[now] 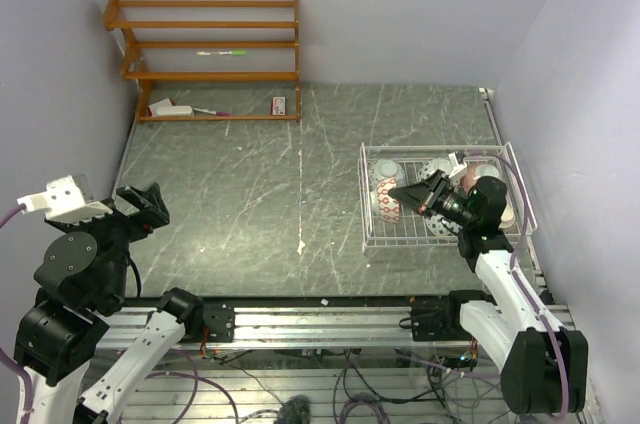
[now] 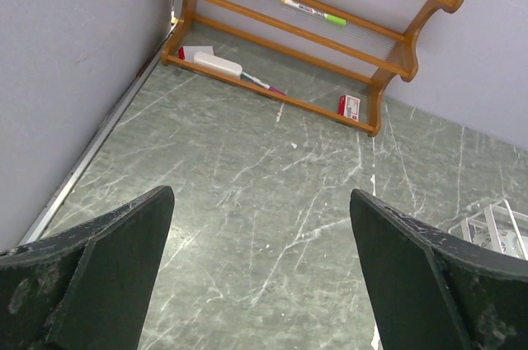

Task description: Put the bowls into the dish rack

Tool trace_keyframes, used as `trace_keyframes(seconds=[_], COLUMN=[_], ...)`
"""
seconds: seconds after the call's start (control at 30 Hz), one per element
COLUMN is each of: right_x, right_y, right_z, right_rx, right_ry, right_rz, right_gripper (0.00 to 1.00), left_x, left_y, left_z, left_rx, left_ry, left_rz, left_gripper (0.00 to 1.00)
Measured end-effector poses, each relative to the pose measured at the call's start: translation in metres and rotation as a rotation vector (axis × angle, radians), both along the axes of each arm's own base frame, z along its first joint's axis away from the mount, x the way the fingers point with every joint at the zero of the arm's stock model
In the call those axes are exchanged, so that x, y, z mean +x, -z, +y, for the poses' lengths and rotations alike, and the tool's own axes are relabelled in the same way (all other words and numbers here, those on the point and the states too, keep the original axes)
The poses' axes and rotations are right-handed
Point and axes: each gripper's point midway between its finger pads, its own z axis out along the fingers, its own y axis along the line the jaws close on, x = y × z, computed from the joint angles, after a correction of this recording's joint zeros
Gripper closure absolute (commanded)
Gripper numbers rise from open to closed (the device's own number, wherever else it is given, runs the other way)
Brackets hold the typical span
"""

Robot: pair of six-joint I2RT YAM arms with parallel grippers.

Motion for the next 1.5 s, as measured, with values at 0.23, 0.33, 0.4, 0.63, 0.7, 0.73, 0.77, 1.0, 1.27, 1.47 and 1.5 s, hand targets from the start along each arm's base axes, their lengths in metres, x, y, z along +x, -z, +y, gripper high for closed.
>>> trace_keyframes(seconds=[0.23,0.33,0.4,0.63,0.7,0.73,0.77,1.0,1.27,1.47,1.5], right_x=[0.001,0.002,0.001,0.001,0.001,0.001,0.002,0.005,0.018,0.029,0.03], right_y=[0.007,0.013,0.021,0.046,0.048,0.048,0.049,0.053,0.061,0.068,0.073], right_z=[0.001,-0.001,-0.002,-0.009,-0.01,-0.011,-0.012,-0.024,-0.042,-0.058,-0.061], right_rx=[0.061,0.073,0.08,0.082,0.082,0.081,0.08,0.05,-0.02,-0.111,-0.136], right_ry=[-0.005,0.004,0.008,0.033,0.029,0.026,0.023,0.024,0.084,0.157,0.173], right_rz=[0.054,0.087,0.118,0.218,0.222,0.223,0.226,0.248,0.245,0.227,0.234], right_gripper=[1.0,1.0,1.0,1.0,1.0,1.0,1.0,0.9,0.81,0.72,0.71], left_x=[0.0,0.0,0.0,0.002,0.004,0.004,0.005,0.009,0.011,0.014,0.015], left_y=[0.0,0.0,0.0,0.002,0.003,0.003,0.003,0.006,0.01,0.011,0.012], left_z=[-0.001,-0.001,-0.001,-0.001,-0.002,-0.002,-0.003,-0.005,-0.006,-0.007,-0.008], left_rx=[0.0,0.0,0.0,0.002,0.003,0.004,0.004,0.007,0.013,0.014,0.015], left_ry=[0.002,0.002,0.002,0.002,0.002,0.003,0.003,0.004,0.004,0.004,0.004], left_rz=[0.0,0.0,0.0,0.004,0.007,0.009,0.01,0.018,0.029,0.031,0.033], left_gripper=[0.01,0.01,0.01,0.01,0.01,0.01,0.01,0.01,0.01,0.01,0.01])
